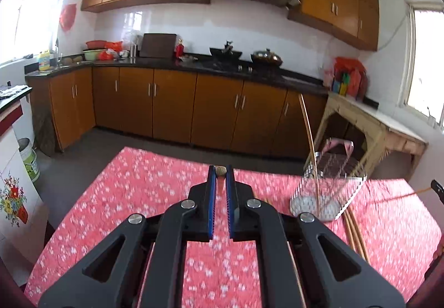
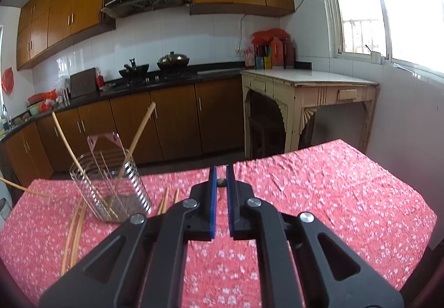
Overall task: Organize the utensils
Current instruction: 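Lift both held chopsticks and carry them over the wire holder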
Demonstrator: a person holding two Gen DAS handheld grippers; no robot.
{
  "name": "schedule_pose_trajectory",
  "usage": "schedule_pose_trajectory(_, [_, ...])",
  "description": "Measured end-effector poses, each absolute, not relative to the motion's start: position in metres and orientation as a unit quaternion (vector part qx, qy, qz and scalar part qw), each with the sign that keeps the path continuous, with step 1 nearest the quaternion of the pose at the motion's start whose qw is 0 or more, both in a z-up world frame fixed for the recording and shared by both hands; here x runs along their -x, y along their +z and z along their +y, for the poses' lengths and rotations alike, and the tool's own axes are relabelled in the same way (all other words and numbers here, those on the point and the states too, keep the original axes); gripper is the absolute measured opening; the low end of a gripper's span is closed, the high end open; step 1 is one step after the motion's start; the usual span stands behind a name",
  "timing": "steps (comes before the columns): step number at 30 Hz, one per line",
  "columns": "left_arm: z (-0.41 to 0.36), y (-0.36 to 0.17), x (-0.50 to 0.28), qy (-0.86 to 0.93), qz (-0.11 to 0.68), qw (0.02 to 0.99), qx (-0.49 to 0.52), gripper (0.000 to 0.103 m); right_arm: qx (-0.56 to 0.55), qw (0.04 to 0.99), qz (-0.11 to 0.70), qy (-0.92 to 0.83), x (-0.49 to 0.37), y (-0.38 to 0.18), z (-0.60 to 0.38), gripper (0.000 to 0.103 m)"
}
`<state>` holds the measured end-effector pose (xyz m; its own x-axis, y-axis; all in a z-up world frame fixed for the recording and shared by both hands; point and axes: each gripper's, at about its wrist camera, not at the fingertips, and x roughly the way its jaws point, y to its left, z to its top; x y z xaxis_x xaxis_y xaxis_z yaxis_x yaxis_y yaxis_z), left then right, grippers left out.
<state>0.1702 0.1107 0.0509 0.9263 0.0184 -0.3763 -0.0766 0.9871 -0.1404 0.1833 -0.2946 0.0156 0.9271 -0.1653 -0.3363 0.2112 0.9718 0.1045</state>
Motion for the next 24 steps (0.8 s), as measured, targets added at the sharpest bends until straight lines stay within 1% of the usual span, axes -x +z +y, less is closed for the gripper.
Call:
schedule_pose_trajectory(11, [0.11,0.084,-0.174,0.028,0.151,0.985,0.075,0.007,-0.095,0.984,0.126,-0.079,-0.188,0.06,-0.301,0.007])
schedule_pose_trajectory(20, [0.097,0.1,-0.168,0.009,0.135,0.989,0.067,0.007,-0.112,0.985,0.128,-0.043,-0.175,0.086,-0.304,0.007])
schedule_pose_trajectory(24, [0.089,0.114,-0.164,-0.011,0.124,0.99,0.073,0.007,-0.121,0.985,0.118,-0.023,-0.163,0.111,-0.305,0.007])
